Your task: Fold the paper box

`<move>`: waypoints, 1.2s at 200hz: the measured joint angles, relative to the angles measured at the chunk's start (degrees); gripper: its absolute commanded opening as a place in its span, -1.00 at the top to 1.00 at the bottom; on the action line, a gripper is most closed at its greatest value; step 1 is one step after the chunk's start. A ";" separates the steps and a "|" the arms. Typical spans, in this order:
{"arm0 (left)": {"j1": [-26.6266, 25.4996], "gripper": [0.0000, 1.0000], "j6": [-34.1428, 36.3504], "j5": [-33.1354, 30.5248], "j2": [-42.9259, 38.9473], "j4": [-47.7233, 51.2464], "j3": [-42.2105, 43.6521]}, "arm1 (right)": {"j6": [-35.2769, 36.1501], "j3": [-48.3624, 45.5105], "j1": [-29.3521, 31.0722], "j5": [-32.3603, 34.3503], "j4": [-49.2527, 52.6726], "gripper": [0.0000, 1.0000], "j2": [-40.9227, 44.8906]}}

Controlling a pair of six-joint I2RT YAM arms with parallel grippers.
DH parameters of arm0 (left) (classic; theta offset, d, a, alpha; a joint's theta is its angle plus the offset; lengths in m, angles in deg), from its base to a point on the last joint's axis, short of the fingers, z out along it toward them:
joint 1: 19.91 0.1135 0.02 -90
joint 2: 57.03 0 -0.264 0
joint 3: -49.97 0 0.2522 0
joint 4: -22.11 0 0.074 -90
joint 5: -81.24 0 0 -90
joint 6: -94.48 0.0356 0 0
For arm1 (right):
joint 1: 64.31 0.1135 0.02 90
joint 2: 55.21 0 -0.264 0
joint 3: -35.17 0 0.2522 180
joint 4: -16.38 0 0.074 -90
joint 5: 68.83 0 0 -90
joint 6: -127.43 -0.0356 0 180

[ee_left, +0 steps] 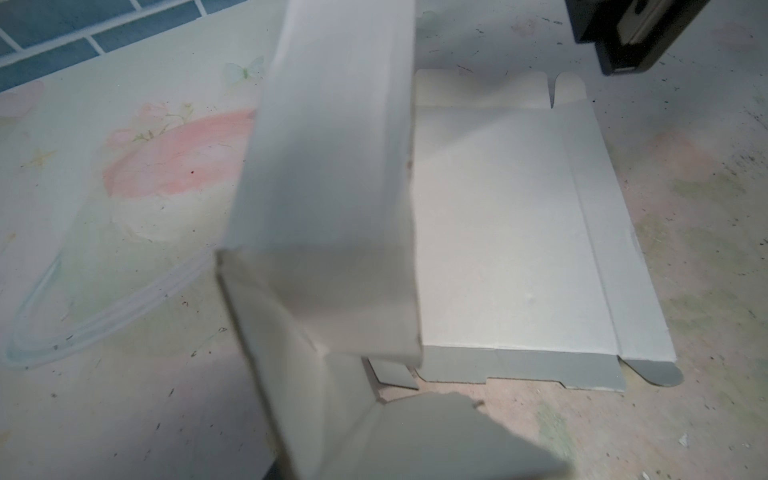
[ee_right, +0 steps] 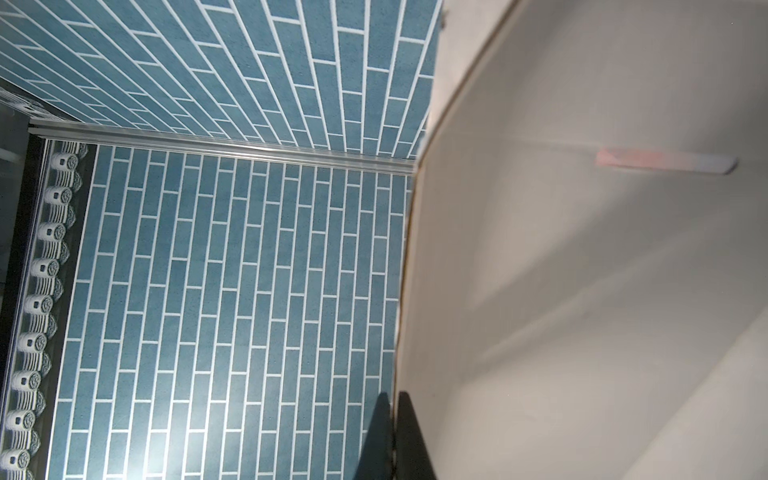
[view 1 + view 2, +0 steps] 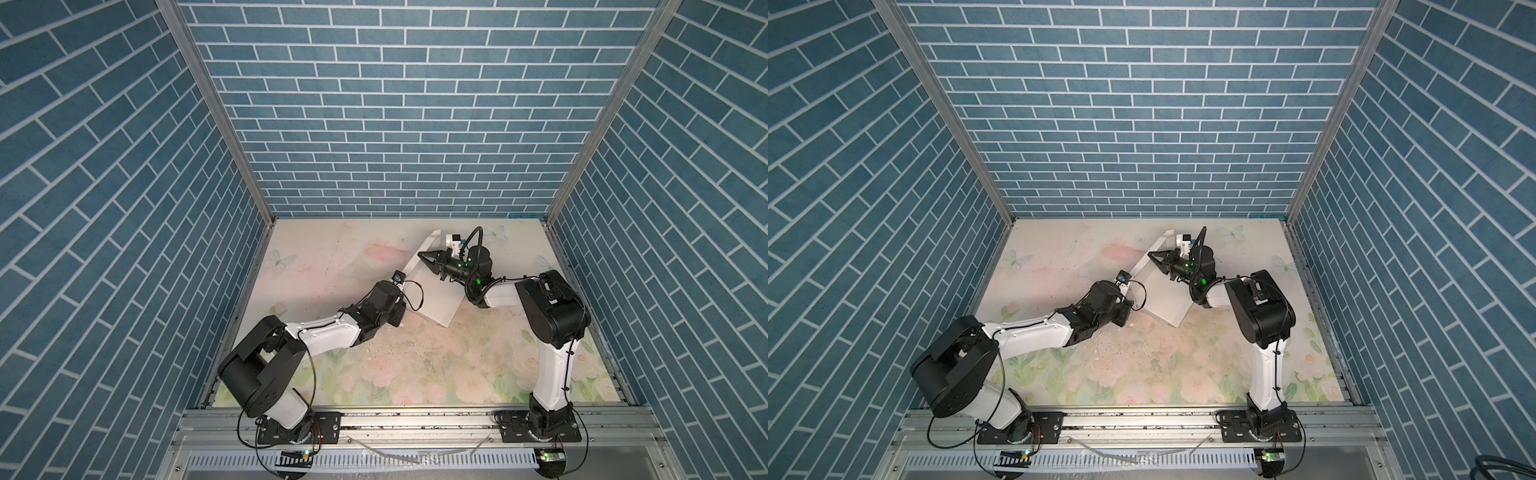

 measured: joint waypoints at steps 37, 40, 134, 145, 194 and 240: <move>0.00 0.16 -0.02 1.44 1.92 -0.74 -1.99 | 0.81 -0.02 0.00 0.44 0.02 1.00 0.15; 0.00 0.17 -0.02 1.55 2.03 -0.76 -2.12 | 0.79 -0.04 0.00 0.46 0.02 1.00 0.17; 0.00 0.30 -0.02 1.66 5.09 -0.46 -4.70 | 0.92 -1.22 -0.48 2.14 -0.44 1.00 0.66; 0.00 0.30 -0.02 1.60 5.33 -0.24 -5.05 | 0.94 -1.22 -0.50 2.38 -0.48 1.00 0.66; 0.00 0.25 -0.04 1.44 6.58 0.66 -7.02 | 0.96 -1.57 -0.87 3.13 -1.01 1.00 0.70; -0.02 0.21 -0.42 1.73 6.78 1.01 -8.13 | 0.96 -2.34 -0.96 3.41 -1.62 1.00 0.76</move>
